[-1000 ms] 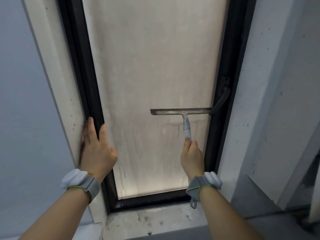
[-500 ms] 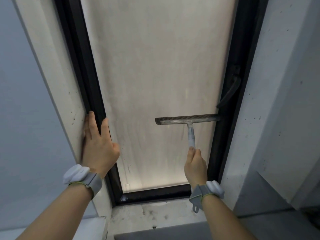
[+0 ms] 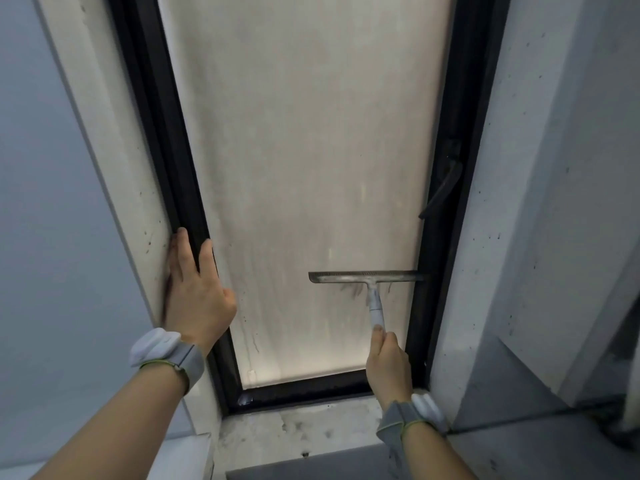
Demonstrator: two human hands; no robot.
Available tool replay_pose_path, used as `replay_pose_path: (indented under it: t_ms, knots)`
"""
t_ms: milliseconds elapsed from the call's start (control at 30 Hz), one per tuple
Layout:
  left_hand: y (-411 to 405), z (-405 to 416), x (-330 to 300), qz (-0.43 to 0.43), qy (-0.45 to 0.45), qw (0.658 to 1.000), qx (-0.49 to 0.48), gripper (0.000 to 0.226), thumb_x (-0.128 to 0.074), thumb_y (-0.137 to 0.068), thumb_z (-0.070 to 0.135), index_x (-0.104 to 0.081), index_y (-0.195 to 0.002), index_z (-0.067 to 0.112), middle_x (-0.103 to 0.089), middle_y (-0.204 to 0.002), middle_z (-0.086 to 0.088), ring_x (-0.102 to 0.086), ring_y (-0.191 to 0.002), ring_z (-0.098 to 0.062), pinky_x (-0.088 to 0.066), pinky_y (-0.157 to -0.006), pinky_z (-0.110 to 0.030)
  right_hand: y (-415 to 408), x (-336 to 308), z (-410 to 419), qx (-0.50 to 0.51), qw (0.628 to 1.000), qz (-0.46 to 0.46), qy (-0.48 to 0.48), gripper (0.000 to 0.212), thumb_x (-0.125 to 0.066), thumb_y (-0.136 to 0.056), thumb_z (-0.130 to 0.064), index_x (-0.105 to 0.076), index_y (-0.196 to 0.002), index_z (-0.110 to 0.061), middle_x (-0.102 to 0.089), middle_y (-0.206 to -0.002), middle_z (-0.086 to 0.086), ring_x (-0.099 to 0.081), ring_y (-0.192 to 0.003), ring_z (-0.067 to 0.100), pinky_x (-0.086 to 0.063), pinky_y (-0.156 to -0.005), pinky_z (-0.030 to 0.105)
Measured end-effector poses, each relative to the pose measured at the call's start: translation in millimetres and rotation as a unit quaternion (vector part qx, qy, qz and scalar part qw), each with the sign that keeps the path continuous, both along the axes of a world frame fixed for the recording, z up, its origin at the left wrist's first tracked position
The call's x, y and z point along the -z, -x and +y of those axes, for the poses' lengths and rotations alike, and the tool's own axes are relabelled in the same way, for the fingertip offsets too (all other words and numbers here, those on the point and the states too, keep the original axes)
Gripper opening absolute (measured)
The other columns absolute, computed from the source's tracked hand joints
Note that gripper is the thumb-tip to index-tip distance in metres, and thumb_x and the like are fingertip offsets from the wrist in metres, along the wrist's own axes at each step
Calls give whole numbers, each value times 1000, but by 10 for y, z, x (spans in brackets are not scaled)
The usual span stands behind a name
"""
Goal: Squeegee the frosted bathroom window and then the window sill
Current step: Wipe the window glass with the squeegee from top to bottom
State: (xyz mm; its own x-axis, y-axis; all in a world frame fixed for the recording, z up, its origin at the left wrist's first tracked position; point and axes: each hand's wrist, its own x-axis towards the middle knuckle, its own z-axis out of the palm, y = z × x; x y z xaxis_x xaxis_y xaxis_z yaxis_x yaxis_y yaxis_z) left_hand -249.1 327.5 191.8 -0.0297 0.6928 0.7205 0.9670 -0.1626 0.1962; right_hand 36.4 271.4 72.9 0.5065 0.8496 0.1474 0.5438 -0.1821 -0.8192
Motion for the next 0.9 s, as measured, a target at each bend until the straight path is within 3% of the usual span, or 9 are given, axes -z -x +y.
replay_pose_path:
  t_ms: [300, 533, 600, 767, 900]
  knots:
    - [-35, -67, -47, -49, 22, 999, 12, 88, -57, -74, 5, -17, -153, 0, -6, -164, -20, -12, -149, -41, -22, -121, -48, 463, -1052, 187, -60, 990, -61, -112, 44, -24, -103, -51, -47, -92, -15, -57, -71, 1, -54, -62, 24, -35, -54, 35]
    - [-55, -140, -120, -83, 22, 996, 23, 87, -55, -79, 6, -14, -155, 1, -8, -165, -16, -14, -151, -34, -18, -121, -38, 880, -1687, 419, -130, 976, -29, -174, 44, -27, -103, -52, -48, -95, -14, -64, -80, 11, -65, -70, 34, -57, -64, 50]
    - [-48, -139, -121, -87, 21, 996, 23, 86, -54, -81, 7, -11, -155, 3, -7, -165, -14, -11, -152, -31, -14, -122, -35, 968, -1704, 487, -137, 974, -17, -180, 45, -27, -103, -53, -47, -92, -14, -62, -77, 9, -62, -69, 33, -54, -62, 47]
    - [-29, -135, -118, -94, 6, 995, 25, 86, -53, -81, 6, -10, -156, 4, -7, -166, -13, -10, -153, -26, -10, -121, -30, 1064, -1321, 564, -135, 976, -33, -167, 39, -26, -103, -50, -42, -85, -19, -54, -68, 0, -51, -58, 19, -32, -49, 33]
    - [-52, -143, -108, -95, 2, 995, 28, 85, -51, -79, 6, -13, -155, 2, -9, -165, -14, -11, -153, -27, -11, -122, -31, 1054, -884, 479, -123, 982, -46, -138, 44, -19, -97, -58, -39, -81, -22, -53, -64, -2, -51, -54, 15, -28, -44, 29]
